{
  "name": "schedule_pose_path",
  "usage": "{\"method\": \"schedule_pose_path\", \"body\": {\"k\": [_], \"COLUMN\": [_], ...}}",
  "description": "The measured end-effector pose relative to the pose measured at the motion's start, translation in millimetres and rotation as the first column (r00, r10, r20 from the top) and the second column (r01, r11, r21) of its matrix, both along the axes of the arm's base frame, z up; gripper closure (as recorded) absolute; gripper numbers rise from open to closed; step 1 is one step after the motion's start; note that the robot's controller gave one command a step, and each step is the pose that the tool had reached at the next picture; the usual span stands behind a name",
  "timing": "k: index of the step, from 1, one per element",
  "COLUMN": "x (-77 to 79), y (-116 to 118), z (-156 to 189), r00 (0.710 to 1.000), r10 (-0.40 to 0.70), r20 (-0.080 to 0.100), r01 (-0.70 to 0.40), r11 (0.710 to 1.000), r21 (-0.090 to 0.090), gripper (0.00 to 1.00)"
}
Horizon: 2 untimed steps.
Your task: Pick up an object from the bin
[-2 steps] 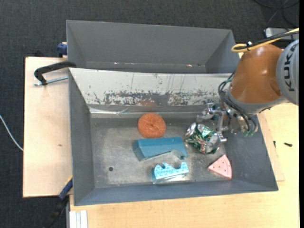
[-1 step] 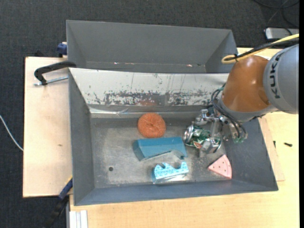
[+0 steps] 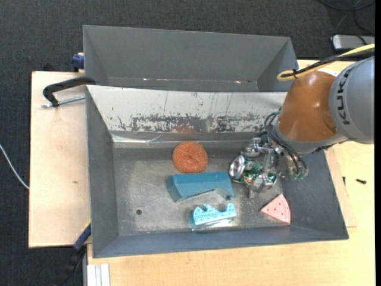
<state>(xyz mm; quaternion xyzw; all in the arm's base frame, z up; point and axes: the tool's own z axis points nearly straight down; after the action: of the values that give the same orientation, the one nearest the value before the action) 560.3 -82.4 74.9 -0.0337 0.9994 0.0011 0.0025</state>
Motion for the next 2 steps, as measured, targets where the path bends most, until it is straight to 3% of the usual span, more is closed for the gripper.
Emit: {"method": "schedule_pose_path", "body": {"k": [1, 2], "x": [-4.7, -3.3], "y": [-7.2, -16.3], "z": [7.3, 12.7], "r00": [1.000, 0.979], "r10": [0.030, 0.202], "r20": [0.001, 0.001], "r01": [-0.030, -0.202], "r11": [1.000, 0.979], "r21": [-0.002, -0.003], "gripper": [0.00, 1.00]}}
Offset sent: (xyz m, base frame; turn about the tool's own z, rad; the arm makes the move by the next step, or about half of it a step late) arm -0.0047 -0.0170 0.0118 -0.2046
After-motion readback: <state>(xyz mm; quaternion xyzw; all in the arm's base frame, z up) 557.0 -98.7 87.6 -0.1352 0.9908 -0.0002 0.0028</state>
